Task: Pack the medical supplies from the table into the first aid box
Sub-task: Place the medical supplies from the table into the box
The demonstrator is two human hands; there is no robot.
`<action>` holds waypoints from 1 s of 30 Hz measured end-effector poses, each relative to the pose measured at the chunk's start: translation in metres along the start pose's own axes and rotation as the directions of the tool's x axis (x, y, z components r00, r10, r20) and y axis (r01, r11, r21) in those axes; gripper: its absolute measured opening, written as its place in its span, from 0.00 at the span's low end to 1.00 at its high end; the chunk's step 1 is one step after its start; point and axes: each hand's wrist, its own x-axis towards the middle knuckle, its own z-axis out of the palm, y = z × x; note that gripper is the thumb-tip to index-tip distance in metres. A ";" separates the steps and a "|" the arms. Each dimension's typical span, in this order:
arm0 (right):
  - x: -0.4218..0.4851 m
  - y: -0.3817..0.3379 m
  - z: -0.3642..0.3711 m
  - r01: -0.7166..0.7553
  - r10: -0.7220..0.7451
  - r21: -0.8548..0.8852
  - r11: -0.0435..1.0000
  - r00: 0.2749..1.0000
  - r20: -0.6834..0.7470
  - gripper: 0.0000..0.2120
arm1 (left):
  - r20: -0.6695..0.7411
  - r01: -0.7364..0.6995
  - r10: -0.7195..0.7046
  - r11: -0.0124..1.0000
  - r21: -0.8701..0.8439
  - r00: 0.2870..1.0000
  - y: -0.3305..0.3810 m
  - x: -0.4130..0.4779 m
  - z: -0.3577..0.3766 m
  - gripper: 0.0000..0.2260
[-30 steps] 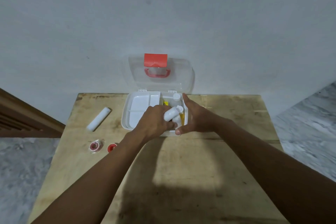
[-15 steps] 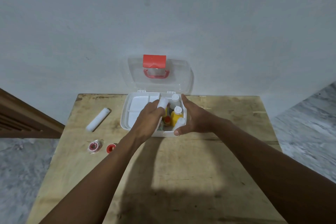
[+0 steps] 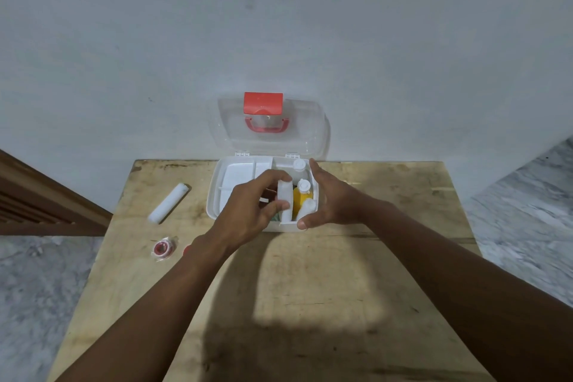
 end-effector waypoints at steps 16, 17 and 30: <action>-0.008 -0.009 -0.005 -0.022 0.022 -0.003 1.000 1.000 0.018 0.71 | 0.254 -0.005 -0.071 0.959 0.284 0.965 -0.007 0.020 0.021 0.09; -0.008 -0.008 -0.005 -0.025 0.026 -0.006 1.000 0.999 0.021 0.71 | 0.248 0.023 -0.096 0.959 0.281 0.964 -0.005 0.022 0.021 0.07; -0.017 -0.019 -0.010 -0.033 0.034 -0.035 0.999 0.999 0.031 0.71 | 0.241 0.125 -0.230 0.915 0.383 0.943 0.012 0.030 0.017 0.09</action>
